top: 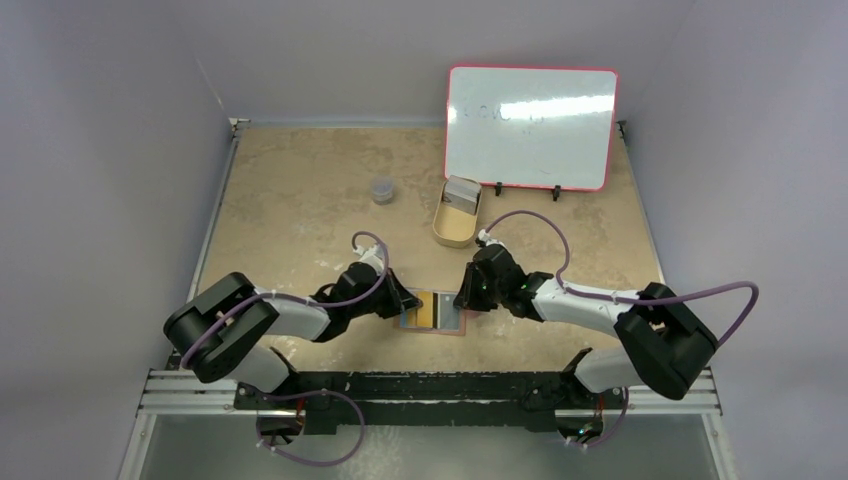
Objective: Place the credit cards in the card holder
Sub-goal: Insert the credit card into the card holder.
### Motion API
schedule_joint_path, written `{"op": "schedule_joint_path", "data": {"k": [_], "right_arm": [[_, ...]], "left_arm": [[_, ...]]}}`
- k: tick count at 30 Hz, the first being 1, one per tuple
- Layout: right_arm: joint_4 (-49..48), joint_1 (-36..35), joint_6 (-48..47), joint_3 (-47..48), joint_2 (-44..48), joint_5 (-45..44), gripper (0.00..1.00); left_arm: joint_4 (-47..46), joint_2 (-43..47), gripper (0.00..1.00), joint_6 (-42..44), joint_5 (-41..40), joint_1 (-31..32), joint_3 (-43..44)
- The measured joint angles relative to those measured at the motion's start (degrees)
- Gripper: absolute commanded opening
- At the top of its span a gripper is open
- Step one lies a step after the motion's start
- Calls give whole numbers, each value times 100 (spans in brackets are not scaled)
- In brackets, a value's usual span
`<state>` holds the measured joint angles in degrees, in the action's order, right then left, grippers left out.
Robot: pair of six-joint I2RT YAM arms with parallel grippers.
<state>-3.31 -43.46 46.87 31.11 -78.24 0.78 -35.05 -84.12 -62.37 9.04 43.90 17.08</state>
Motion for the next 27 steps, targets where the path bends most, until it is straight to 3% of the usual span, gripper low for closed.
{"op": "schedule_joint_path", "data": {"k": [15, 27], "right_arm": [[-2, 0, 50, 0, -9, -24, 24], [557, 0, 68, 76, 588, -164, 34]], "left_arm": [[-413, -337, 0, -24, 195, 7, 31], [-267, -389, 26, -160, 168, 50, 199]]}}
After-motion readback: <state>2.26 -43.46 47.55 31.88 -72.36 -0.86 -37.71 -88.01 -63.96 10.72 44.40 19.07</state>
